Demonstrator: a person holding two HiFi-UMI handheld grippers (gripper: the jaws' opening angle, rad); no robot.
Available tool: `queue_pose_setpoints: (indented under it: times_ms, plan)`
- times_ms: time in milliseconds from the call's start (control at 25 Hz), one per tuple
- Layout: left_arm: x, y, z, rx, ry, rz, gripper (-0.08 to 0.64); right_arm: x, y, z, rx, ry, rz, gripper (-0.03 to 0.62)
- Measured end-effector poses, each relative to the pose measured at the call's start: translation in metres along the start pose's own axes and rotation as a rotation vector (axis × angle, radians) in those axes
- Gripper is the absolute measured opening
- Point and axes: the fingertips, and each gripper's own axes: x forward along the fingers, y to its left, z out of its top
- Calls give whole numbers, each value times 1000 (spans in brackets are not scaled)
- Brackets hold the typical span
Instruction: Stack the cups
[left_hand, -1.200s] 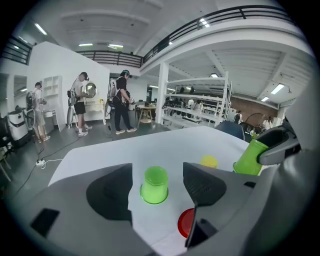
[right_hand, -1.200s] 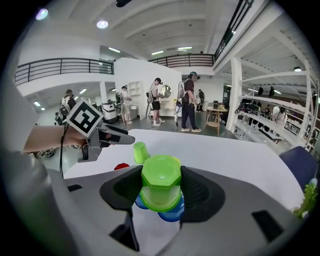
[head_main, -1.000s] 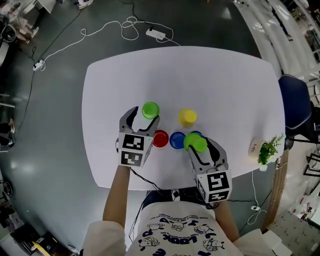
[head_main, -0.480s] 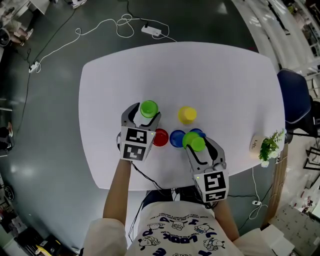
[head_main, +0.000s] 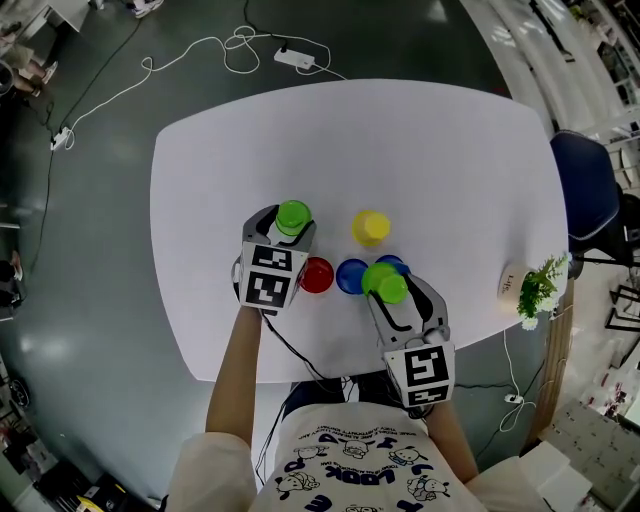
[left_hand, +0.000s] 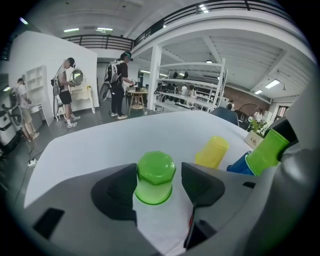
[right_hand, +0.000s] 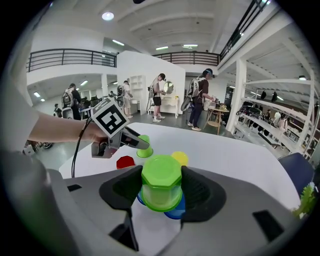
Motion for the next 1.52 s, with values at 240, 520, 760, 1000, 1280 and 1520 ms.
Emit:
queue_pose_setpoints:
  times_ms: [240,520,760,1000,1280,1520]
  plan:
    - [2,6,0,-3,-4,17,250,2,3,3,-2,-8,5,281]
    - [3,6,0,-5,-16,9,242,0,2,5,20,-42,23,385]
    - [-17,7,15,-32,-68,9,242,-13,-2,17,67,-106,26,423]
    - [-57,-1,37,7,-121,-9,242,-28,-14,34,128,-172,-3,423]
    - [-109,-45,58,123,-162,-85,242,-45,-33,52,162,-256,-46,422]
    - [-130,-92,53,175,-140,-162,242,-55,-44,57,180,-296,-52,420]
